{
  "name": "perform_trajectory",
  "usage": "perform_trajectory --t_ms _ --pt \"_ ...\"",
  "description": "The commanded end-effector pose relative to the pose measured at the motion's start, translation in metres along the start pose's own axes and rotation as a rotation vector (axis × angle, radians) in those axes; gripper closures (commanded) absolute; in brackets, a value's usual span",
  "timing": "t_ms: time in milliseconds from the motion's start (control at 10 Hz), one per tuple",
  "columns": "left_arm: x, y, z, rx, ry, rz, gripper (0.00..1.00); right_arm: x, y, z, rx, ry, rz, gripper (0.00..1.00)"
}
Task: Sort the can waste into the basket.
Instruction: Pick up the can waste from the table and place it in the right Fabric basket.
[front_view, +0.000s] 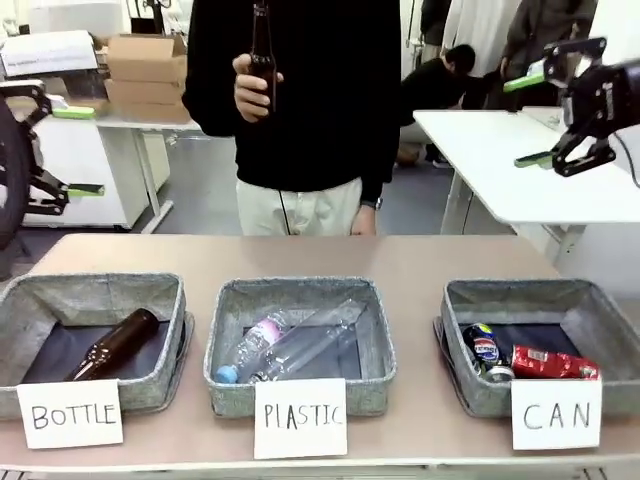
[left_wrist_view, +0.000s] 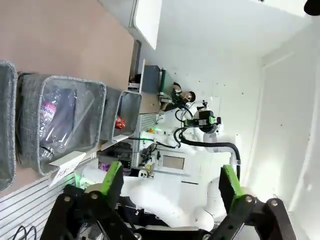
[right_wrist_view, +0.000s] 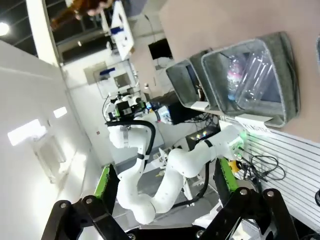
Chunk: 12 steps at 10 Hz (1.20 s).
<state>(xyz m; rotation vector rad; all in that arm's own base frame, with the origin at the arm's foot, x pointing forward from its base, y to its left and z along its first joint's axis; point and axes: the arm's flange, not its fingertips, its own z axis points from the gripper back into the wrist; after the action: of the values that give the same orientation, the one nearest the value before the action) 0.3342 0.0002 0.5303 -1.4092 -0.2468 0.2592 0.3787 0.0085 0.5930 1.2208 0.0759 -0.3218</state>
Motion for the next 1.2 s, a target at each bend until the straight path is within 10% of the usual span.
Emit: perform_trajectory --t_ms 0,1100 --pt "-0.0145 -0.0227 -0.0024 0.035 -0.019 -0.057 0.00 -0.0068 0.0219 0.0222 0.013 -0.023 0.044 0.00" --pt "-0.0145 -0.0227 -0.0024 0.035 -0.019 -0.057 0.00 -0.0068 0.0219 0.0222 0.013 -0.023 0.044 0.00"
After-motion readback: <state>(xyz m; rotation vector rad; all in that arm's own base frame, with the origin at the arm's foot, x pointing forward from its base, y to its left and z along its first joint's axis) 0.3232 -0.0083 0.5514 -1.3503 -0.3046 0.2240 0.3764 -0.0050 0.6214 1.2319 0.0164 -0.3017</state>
